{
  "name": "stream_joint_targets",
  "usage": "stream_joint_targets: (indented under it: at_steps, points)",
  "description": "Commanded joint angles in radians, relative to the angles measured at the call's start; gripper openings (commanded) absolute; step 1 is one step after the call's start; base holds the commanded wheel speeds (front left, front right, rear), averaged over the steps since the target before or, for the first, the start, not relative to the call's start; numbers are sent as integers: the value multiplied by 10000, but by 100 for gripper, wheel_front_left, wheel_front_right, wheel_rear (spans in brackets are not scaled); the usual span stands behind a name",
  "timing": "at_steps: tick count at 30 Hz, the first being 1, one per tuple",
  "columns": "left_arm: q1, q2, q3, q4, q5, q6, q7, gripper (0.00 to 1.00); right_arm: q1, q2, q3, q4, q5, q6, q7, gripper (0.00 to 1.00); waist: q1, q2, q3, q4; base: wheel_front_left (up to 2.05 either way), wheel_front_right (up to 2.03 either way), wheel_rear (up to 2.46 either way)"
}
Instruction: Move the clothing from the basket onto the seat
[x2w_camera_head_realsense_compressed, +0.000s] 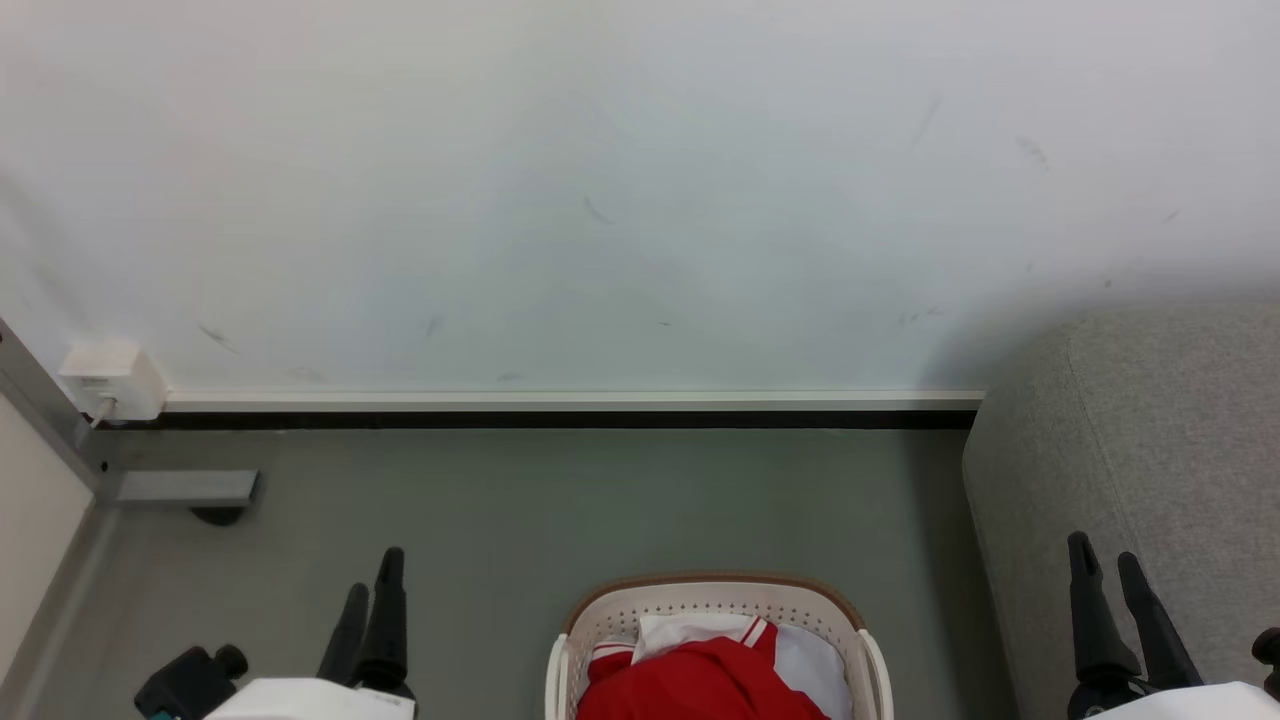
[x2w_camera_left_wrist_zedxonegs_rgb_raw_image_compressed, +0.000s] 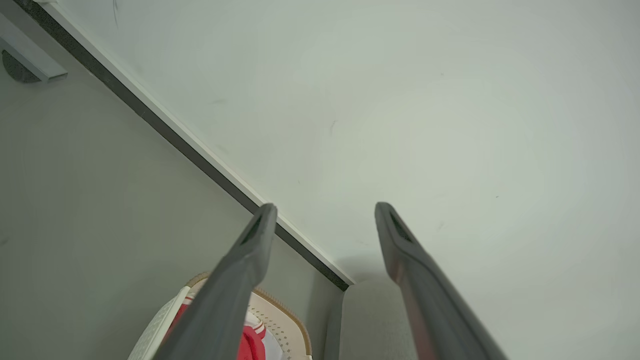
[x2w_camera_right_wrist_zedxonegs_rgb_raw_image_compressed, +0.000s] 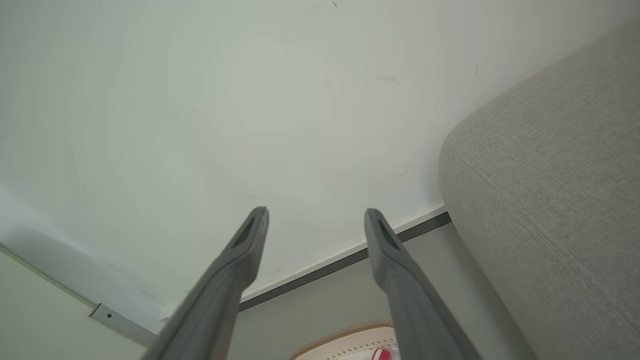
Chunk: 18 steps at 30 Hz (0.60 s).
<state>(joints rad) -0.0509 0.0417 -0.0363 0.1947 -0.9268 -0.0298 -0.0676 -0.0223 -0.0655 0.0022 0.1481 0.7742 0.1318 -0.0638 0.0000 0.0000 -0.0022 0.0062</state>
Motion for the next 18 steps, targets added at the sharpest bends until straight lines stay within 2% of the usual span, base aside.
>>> stream_joint_targets:
  at_steps: [1,18]
  points:
    - [-18,76,-31,-161,445,42,-87,100,-47,-108,57,-191,-401,-7,-136,100,0,0,-2,4,0,0,0]
    - [156,89,-406,-479,3122,275,-615,100,61,-81,262,-60,-2554,-10,-658,100,0,0,-17,14,0,0,0]
